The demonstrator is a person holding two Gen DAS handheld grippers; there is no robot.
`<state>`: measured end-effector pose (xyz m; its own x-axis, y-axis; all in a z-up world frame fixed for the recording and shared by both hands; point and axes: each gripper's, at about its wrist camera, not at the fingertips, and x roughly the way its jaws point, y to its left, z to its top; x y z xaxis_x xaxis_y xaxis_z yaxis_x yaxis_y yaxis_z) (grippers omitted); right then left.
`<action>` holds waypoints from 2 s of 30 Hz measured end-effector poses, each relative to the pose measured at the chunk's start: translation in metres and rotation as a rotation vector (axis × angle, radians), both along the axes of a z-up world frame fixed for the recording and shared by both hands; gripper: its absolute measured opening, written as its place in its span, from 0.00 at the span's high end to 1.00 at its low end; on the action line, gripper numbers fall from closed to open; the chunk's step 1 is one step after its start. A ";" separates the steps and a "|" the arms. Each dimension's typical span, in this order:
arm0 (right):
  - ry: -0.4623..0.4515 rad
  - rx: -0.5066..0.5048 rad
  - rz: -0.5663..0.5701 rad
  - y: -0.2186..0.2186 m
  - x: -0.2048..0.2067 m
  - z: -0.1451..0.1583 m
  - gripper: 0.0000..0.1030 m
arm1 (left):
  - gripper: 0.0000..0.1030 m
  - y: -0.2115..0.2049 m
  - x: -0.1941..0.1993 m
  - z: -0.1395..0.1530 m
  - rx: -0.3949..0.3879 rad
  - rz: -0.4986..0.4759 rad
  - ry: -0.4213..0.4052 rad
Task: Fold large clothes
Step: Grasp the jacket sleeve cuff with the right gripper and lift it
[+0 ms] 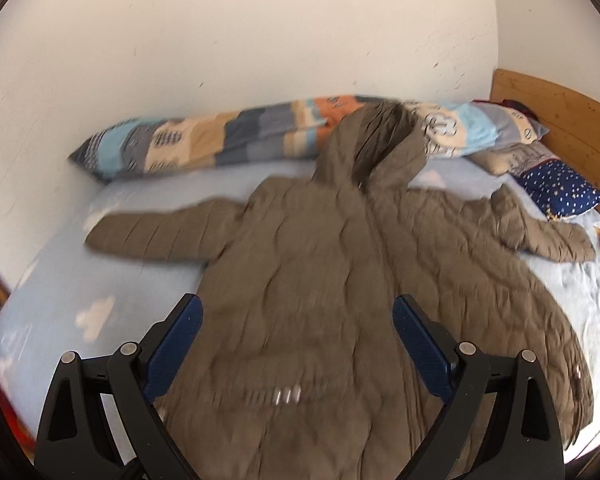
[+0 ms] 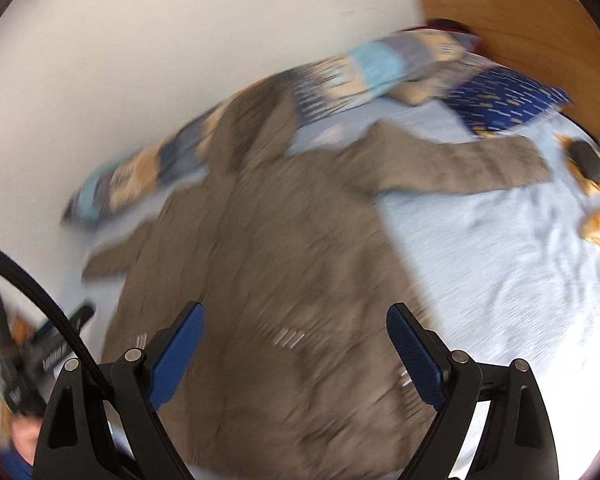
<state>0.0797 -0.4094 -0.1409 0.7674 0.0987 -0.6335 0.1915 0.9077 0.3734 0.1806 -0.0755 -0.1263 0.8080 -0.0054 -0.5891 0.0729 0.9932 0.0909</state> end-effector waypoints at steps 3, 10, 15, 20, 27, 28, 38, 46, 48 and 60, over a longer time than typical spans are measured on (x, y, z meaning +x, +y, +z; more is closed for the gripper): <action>-0.018 0.077 -0.130 -0.073 0.010 0.007 0.08 | 0.07 0.002 0.017 -0.015 -0.028 -0.002 0.007; 0.026 0.238 -0.356 -0.230 0.048 -0.026 0.08 | 0.07 0.021 0.062 -0.025 -0.196 0.020 0.159; 0.031 0.348 -0.480 -0.306 0.078 -0.064 0.10 | 0.07 0.033 0.110 -0.045 -0.210 0.088 0.239; 0.050 0.429 -0.546 -0.353 0.106 -0.099 0.18 | 0.07 0.036 0.133 -0.058 -0.166 0.116 0.222; 0.109 0.424 -0.588 -0.387 0.131 -0.133 0.35 | 0.07 0.030 0.144 -0.067 -0.152 0.109 0.184; 0.112 0.415 -0.596 -0.390 0.133 -0.136 0.37 | 0.07 0.028 0.143 -0.068 -0.150 0.104 0.181; 0.046 0.392 -0.598 -0.403 0.132 -0.135 0.80 | 0.07 0.024 0.138 -0.069 -0.142 0.092 0.160; -0.043 0.262 -0.593 -0.390 0.114 -0.059 0.84 | 0.07 0.028 0.132 -0.063 -0.140 0.093 0.134; -0.066 0.224 -0.588 -0.387 0.113 -0.033 0.84 | 0.07 0.031 0.130 -0.062 -0.143 0.090 0.134; -0.223 0.045 -0.349 -0.277 0.148 0.149 0.86 | 0.07 0.054 0.126 -0.050 -0.157 0.112 0.136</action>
<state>0.2274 -0.6859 0.0086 0.8777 -0.1674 -0.4490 0.3944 0.7846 0.4785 0.3062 -0.0211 -0.1761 0.7222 -0.0203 -0.6914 -0.0373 0.9970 -0.0682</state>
